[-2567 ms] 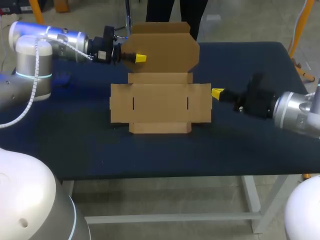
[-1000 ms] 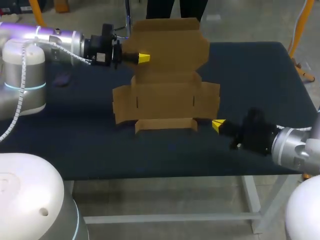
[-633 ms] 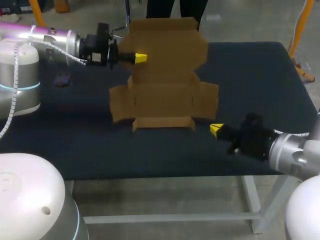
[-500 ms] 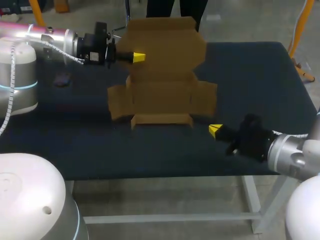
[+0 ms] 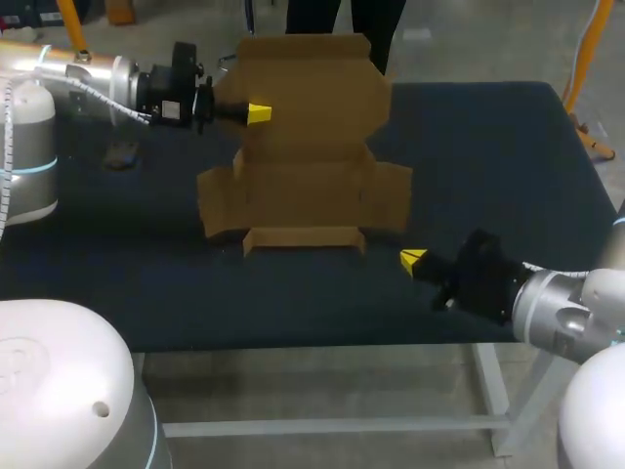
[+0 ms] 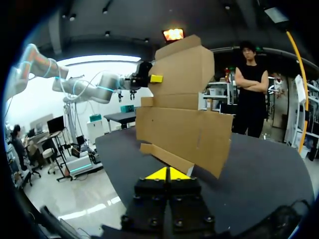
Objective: Assemble the packaging by folding the flat box into shape, placing the metal phone stand inside, and closing the box properly
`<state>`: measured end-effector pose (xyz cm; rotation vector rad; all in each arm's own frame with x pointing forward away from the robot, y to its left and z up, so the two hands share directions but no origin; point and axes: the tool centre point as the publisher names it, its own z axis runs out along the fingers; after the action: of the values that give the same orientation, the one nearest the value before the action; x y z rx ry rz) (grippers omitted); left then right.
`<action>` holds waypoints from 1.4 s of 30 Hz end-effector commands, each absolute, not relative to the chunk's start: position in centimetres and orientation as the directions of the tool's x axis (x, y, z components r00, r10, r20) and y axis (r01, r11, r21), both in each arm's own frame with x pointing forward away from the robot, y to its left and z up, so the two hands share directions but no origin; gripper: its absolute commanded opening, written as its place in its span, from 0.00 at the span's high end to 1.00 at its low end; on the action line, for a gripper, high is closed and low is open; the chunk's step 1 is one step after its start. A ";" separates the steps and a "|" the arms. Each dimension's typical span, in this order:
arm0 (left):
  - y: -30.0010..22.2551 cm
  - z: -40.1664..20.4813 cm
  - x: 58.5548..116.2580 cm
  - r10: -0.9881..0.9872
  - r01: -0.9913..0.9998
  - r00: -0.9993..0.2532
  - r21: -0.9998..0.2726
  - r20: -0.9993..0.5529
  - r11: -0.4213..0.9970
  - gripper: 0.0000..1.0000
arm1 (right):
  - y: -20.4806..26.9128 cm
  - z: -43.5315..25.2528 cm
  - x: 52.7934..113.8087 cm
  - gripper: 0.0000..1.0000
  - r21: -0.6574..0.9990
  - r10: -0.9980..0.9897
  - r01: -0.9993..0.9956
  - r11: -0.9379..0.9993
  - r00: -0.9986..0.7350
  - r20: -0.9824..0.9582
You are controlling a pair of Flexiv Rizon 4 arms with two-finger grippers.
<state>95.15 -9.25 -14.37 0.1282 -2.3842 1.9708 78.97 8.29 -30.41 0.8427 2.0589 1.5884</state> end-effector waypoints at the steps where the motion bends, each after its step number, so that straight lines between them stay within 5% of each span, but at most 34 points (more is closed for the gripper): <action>1: -9.0 -14.6 95.4 -0.033 -0.104 -0.994 -0.977 0.100 0.187 1.00 | 8.9 -30.6 79.2 1.00 0.961 0.681 0.216 0.175 -0.731 0.040; 42: -7.6 -17.8 96.6 0.038 -0.038 -0.998 -0.976 0.047 0.215 1.00 | 14.7 -33.3 81.6 1.00 0.946 0.712 0.254 0.199 -0.702 0.039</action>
<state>96.60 -7.67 -17.81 0.0025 -2.4014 1.9347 81.31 13.72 -32.74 0.8738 2.1058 1.5524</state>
